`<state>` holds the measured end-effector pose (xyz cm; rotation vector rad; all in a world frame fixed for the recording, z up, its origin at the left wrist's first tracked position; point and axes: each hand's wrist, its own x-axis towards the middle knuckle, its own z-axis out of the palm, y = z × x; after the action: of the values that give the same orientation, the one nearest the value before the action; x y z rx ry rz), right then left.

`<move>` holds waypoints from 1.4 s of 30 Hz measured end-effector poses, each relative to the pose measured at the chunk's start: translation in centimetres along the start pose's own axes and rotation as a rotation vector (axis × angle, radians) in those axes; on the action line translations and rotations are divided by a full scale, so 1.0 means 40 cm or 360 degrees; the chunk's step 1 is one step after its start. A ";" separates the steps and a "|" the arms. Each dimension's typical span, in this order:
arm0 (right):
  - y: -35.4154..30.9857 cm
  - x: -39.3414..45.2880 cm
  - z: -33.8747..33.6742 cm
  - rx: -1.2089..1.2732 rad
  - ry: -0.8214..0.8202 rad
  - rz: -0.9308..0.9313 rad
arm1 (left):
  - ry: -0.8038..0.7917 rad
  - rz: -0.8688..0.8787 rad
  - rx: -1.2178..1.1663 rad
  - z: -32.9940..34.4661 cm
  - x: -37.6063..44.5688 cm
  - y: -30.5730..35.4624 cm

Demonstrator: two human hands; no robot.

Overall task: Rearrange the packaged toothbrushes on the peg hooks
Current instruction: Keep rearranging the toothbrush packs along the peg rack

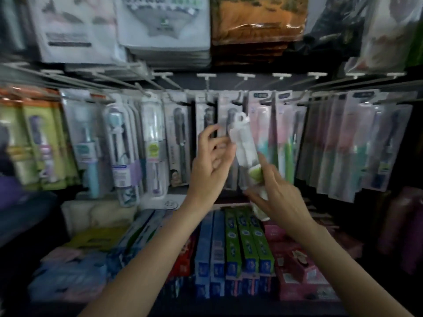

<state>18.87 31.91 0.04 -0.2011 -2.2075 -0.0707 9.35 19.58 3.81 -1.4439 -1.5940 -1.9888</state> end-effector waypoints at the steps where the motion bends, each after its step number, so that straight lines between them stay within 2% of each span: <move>1: -0.034 0.013 0.025 0.0062 -0.0020 -0.0069 | 0.0039 0.0021 0.0037 -0.031 -0.002 0.011; 6: -0.185 0.086 0.090 0.0339 -0.0069 -0.0279 | 0.0317 0.0043 0.0220 -0.187 0.008 0.035; 12: -0.289 0.176 0.105 0.0199 0.0127 -0.0306 | 0.0501 0.0046 0.0410 -0.277 0.045 0.067; 14: -0.307 0.201 0.109 0.0146 0.0140 -0.0257 | 0.0562 0.0095 0.0704 -0.311 0.062 0.063; 17: -0.315 0.219 0.105 0.0077 0.0046 -0.0166 | 0.0554 0.0104 0.1184 -0.360 0.061 0.040; 20: -0.306 0.214 0.110 0.0142 -0.0037 -0.0094 | 0.0482 0.0096 0.1458 -0.381 0.039 0.012; 25: -0.342 0.201 0.157 0.0296 -0.0190 -0.0056 | 0.0416 0.0186 0.1612 -0.389 0.024 -0.011; 29: -0.322 0.138 0.182 0.0122 -0.0354 -0.0002 | 0.0436 0.0248 0.1566 -0.382 0.015 -0.018; 31: -0.286 0.115 0.171 0.0143 -0.0287 0.0026 | 0.0442 0.0342 0.1560 -0.362 0.015 -0.024; 34: -0.200 0.104 0.127 0.0174 -0.0057 0.0108 | 0.0315 0.0491 0.1521 -0.290 0.019 -0.036; 39: -0.012 0.057 0.034 0.0305 0.0402 0.0449 | 0.0047 0.0524 0.1309 -0.109 0.028 -0.057; 42: 0.096 0.026 0.007 0.0277 0.0469 0.0726 | -0.0099 0.0503 0.1235 -0.004 0.034 -0.082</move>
<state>18.69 35.83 0.64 -0.5538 -1.8173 0.3227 6.38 21.27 2.81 -1.3121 -1.7364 -0.9792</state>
